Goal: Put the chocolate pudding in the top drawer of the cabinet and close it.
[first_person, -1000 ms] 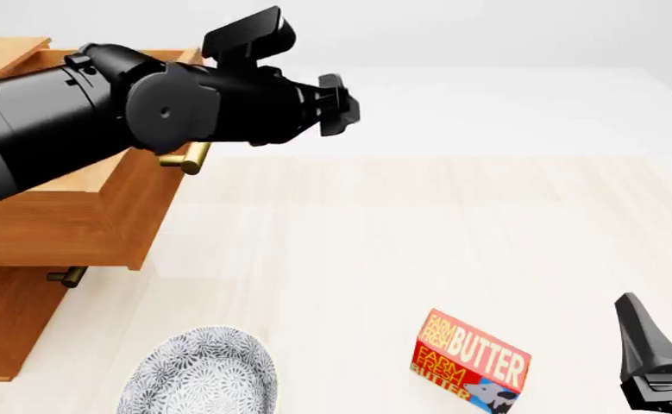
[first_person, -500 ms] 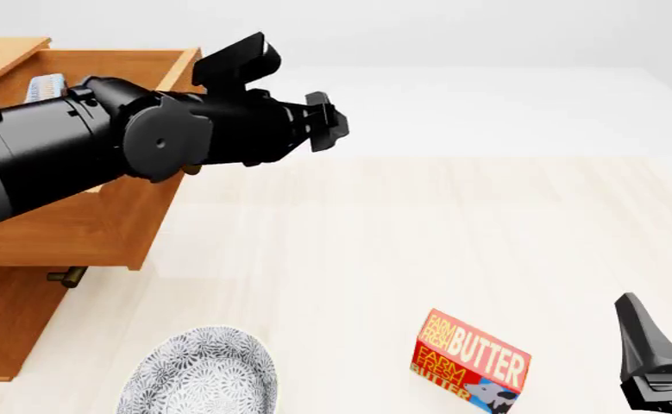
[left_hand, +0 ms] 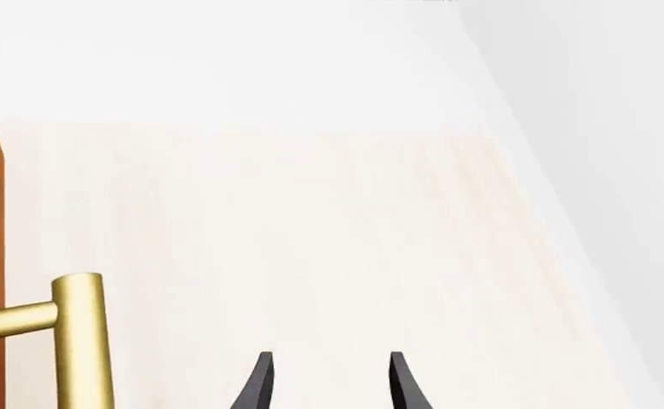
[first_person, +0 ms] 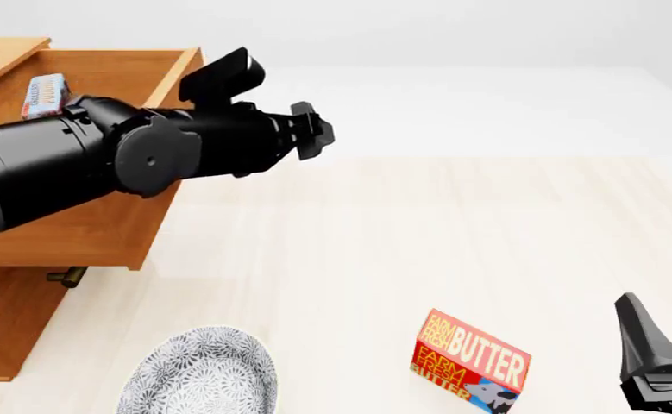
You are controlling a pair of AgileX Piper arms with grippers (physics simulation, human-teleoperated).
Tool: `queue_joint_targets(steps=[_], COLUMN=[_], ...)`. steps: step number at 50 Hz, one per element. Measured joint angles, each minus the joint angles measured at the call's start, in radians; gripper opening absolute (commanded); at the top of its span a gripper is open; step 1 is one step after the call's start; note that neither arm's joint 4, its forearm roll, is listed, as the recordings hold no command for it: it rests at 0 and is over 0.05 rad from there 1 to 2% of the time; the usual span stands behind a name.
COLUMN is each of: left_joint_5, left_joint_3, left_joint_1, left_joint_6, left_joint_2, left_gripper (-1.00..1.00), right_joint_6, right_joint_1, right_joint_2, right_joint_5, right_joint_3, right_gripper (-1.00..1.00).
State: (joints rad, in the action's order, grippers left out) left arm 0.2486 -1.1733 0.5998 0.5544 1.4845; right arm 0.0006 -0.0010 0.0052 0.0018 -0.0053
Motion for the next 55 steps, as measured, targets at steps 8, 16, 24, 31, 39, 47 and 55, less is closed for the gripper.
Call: queue_joint_targets(steps=[8, 16, 24, 31, 39, 47, 55], left_joint_5=[-0.009, -0.011, -0.011, -0.013, -0.012, -0.009, -0.010], left_joint_3=[0.019, 0.026, 0.034, 0.041, 0.049, 0.057, 0.063], left_joint_1=[-0.010, -0.018, -0.033, -0.045, -0.057, -0.069, -0.075], left_joint_6=[0.007, 0.008, 0.004, -0.001, -0.008, -0.014, -0.020], left_joint_2=[-0.007, -0.013, -0.021, -0.026, -0.031, -0.037, -0.039], left_gripper=[1.00, 1.00, 1.00, 1.00, 1.00, 1.00, 1.00], right_joint_6=[0.000, 0.000, 0.000, 0.000, 0.000, 0.000, 0.000], right_joint_1=[0.000, 0.000, 0.000, 0.000, 0.000, 0.000, 0.000], right_joint_2=[0.000, 0.000, 0.000, 0.000, 0.000, 0.000, 0.000], right_joint_5=[0.000, 0.000, 0.000, 0.000, 0.000, 0.000, 0.000], right_joint_3=[0.000, 0.000, 0.000, 0.000, 0.000, 0.000, 0.000], right_gripper=[1.00, 1.00, 1.00, 1.00, 1.00, 1.00, 1.00])
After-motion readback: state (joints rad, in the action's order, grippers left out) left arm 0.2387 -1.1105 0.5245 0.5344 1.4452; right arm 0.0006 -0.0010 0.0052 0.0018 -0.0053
